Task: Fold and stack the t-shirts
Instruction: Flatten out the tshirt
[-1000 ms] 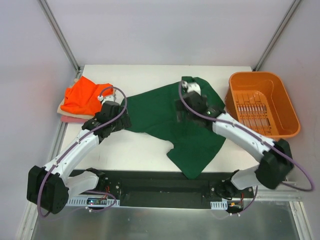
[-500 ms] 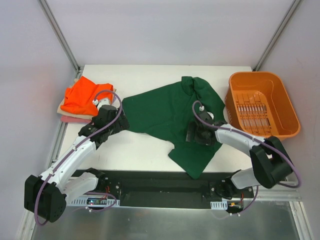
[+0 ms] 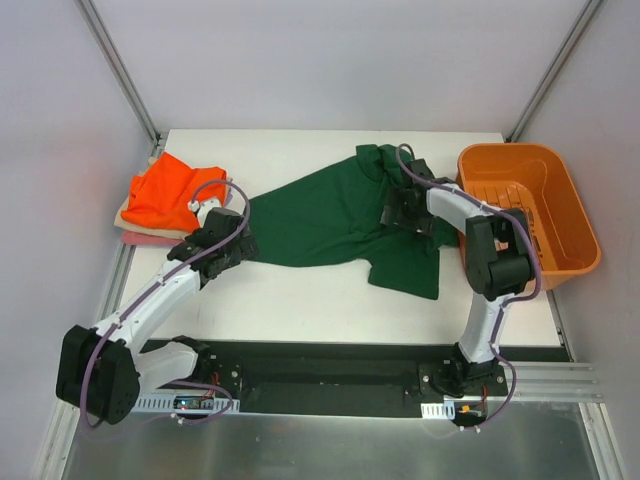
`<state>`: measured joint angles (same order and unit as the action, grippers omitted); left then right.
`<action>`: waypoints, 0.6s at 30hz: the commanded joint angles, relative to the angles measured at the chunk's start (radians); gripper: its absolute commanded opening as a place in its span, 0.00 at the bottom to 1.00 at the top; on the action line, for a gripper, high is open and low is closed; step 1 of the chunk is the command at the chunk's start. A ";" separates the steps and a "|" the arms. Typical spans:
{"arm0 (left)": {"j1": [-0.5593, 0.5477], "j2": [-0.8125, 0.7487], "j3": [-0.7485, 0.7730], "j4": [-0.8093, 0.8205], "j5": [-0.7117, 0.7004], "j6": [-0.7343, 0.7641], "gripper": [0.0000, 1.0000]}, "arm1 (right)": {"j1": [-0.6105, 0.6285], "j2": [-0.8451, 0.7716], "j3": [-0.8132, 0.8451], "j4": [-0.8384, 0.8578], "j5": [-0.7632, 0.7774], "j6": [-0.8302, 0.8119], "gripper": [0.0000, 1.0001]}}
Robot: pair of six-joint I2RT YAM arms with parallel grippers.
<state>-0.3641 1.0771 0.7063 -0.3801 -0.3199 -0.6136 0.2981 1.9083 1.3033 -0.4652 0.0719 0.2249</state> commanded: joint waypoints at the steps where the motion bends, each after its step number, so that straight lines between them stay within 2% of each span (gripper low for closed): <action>1: 0.017 0.067 0.044 0.006 -0.021 -0.058 0.99 | -0.025 -0.009 0.111 -0.119 0.012 -0.091 0.96; 5: 0.060 0.142 0.053 0.032 -0.042 -0.129 0.97 | 0.071 -0.194 -0.019 -0.098 0.095 -0.159 0.96; 8: 0.115 0.210 0.074 0.076 -0.006 -0.167 0.86 | 0.182 -0.377 -0.140 -0.076 0.189 -0.193 0.96; 11: 0.145 0.286 0.102 0.116 0.001 -0.205 0.84 | 0.268 -0.588 -0.266 -0.076 0.244 -0.173 0.96; 18: 0.163 0.469 0.182 0.132 -0.076 -0.262 0.63 | 0.303 -0.997 -0.590 0.040 0.138 -0.061 0.96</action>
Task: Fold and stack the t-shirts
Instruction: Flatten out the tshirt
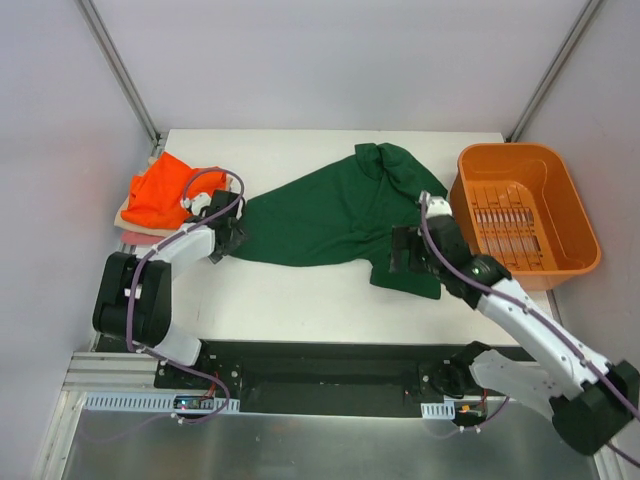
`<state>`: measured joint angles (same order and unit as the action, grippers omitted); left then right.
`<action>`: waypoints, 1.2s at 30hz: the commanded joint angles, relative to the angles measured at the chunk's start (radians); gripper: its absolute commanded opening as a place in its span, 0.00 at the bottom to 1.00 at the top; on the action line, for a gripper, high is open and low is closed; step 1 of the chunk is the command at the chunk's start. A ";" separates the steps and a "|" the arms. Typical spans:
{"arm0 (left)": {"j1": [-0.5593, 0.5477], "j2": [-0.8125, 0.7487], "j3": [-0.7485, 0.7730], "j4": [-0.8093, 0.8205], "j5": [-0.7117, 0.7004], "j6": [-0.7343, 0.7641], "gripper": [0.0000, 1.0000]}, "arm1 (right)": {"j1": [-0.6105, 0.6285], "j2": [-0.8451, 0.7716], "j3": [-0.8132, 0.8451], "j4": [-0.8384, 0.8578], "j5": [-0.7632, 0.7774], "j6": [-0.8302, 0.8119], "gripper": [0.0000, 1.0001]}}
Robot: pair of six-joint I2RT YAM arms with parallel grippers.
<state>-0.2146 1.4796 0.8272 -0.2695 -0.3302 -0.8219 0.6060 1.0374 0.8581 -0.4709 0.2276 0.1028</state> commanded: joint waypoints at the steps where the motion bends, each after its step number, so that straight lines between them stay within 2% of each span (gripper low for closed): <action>1: 0.020 0.093 0.081 0.019 -0.061 -0.043 0.58 | -0.006 -0.170 -0.172 0.049 -0.017 0.067 0.96; 3: 0.024 0.128 0.102 0.018 -0.030 -0.033 0.52 | -0.006 -0.235 -0.200 0.032 0.013 0.072 0.96; 6: 0.024 0.137 0.083 0.018 -0.009 -0.059 0.52 | -0.005 -0.287 -0.223 -0.006 0.076 0.078 0.96; 18: 0.021 0.194 0.058 0.018 0.059 -0.068 0.43 | -0.006 -0.278 -0.245 -0.057 0.151 0.090 0.96; 21: 0.020 0.205 0.061 0.016 0.068 -0.066 0.28 | -0.005 -0.292 -0.252 -0.058 0.157 0.092 0.96; 24: 0.015 0.194 0.056 0.018 0.076 -0.059 0.00 | -0.008 -0.303 -0.264 -0.060 0.173 0.098 0.96; 31: -0.025 0.068 0.020 0.018 0.014 -0.019 0.00 | -0.008 -0.289 -0.283 -0.063 0.174 0.149 0.96; 36: -0.057 -0.093 -0.046 0.019 0.011 0.001 0.00 | -0.008 -0.246 -0.266 -0.089 0.164 0.187 0.96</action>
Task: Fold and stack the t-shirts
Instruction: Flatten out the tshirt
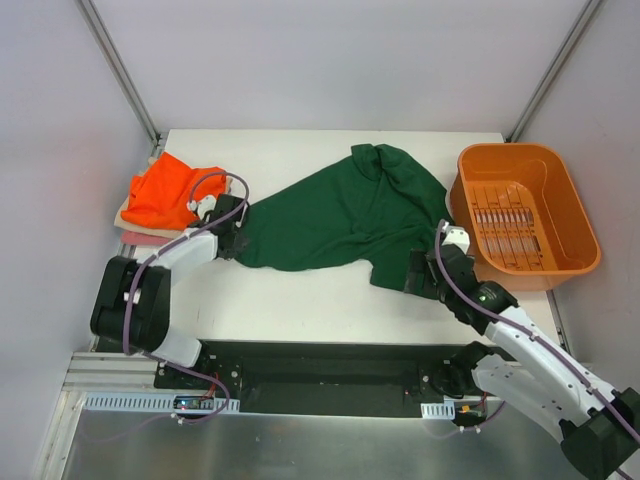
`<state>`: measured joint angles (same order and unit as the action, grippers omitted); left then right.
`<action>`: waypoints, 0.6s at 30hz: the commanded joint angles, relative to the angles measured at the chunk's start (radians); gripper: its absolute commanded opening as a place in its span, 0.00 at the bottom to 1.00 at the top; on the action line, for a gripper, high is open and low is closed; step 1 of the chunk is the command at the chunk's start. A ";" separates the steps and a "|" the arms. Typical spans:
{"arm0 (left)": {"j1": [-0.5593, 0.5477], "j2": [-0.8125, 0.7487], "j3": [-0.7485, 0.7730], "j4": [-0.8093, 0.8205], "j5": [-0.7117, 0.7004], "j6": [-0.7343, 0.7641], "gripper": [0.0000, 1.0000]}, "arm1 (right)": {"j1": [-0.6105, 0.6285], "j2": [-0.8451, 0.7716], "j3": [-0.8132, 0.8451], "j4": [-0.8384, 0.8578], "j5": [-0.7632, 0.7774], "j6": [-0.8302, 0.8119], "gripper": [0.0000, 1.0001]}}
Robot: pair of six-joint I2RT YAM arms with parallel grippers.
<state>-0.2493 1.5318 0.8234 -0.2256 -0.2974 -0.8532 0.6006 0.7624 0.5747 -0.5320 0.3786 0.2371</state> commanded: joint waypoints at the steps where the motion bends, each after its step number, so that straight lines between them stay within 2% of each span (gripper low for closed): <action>1: -0.025 -0.183 -0.058 -0.026 -0.025 0.036 0.00 | -0.002 0.047 0.025 -0.049 0.028 0.070 0.96; 6: -0.027 -0.340 -0.136 -0.017 -0.028 0.074 0.00 | -0.001 0.126 0.045 -0.086 0.045 0.126 0.96; 10: -0.025 -0.381 -0.168 -0.020 -0.080 0.095 0.00 | -0.002 0.192 0.054 -0.088 0.077 0.209 0.97; 18: -0.015 -0.443 -0.208 -0.037 -0.164 0.095 0.00 | -0.004 0.319 0.080 -0.120 0.085 0.245 0.97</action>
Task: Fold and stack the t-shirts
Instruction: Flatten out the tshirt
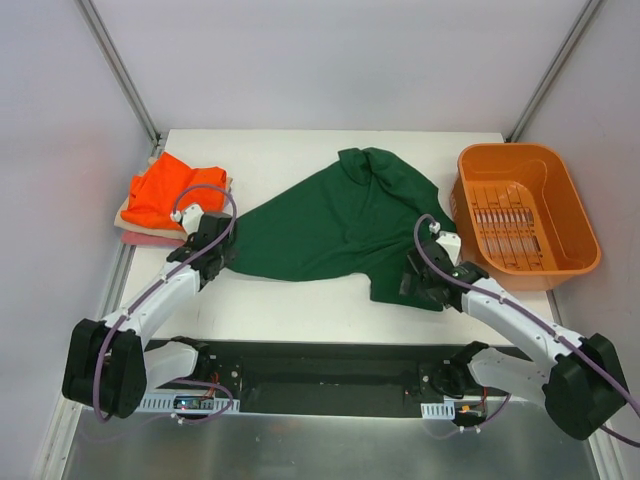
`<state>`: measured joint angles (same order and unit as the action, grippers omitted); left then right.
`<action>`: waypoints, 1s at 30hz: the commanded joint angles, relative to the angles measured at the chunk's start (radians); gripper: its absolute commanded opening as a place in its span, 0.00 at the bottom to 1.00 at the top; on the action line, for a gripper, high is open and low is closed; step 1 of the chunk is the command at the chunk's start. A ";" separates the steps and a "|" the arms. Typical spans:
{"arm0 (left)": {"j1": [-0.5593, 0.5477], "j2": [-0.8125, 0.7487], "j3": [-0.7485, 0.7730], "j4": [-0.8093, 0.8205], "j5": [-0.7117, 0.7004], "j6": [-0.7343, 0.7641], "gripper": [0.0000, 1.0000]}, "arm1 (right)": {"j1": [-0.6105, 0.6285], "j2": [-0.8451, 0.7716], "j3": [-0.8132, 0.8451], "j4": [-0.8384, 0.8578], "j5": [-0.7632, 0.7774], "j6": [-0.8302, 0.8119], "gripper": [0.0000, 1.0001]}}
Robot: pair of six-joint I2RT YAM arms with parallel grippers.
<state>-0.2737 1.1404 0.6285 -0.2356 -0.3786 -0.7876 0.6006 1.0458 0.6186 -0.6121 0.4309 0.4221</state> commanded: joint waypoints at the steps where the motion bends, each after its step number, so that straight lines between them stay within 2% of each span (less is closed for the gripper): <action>1: 0.011 -0.059 -0.016 -0.030 -0.100 0.028 0.00 | -0.007 0.046 0.035 -0.038 0.031 0.063 0.96; 9: 0.027 -0.114 -0.044 -0.041 -0.114 0.024 0.00 | -0.091 0.062 -0.019 -0.025 -0.017 0.139 0.99; 14: 0.027 -0.120 -0.035 -0.042 -0.091 0.053 0.00 | -0.097 0.005 -0.071 0.044 -0.099 0.147 0.90; 21: 0.027 -0.152 -0.059 -0.016 -0.080 0.034 0.00 | -0.097 -0.063 -0.134 0.054 -0.153 0.159 0.81; 26: 0.027 -0.172 -0.065 -0.013 -0.077 0.050 0.00 | -0.096 -0.021 -0.132 0.075 -0.169 0.152 0.70; 30: 0.027 -0.168 -0.061 -0.008 -0.060 0.067 0.00 | -0.096 0.042 -0.123 0.089 -0.185 0.144 0.65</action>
<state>-0.2539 0.9833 0.5732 -0.2646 -0.4465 -0.7570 0.5053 1.0363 0.4873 -0.5491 0.2710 0.5610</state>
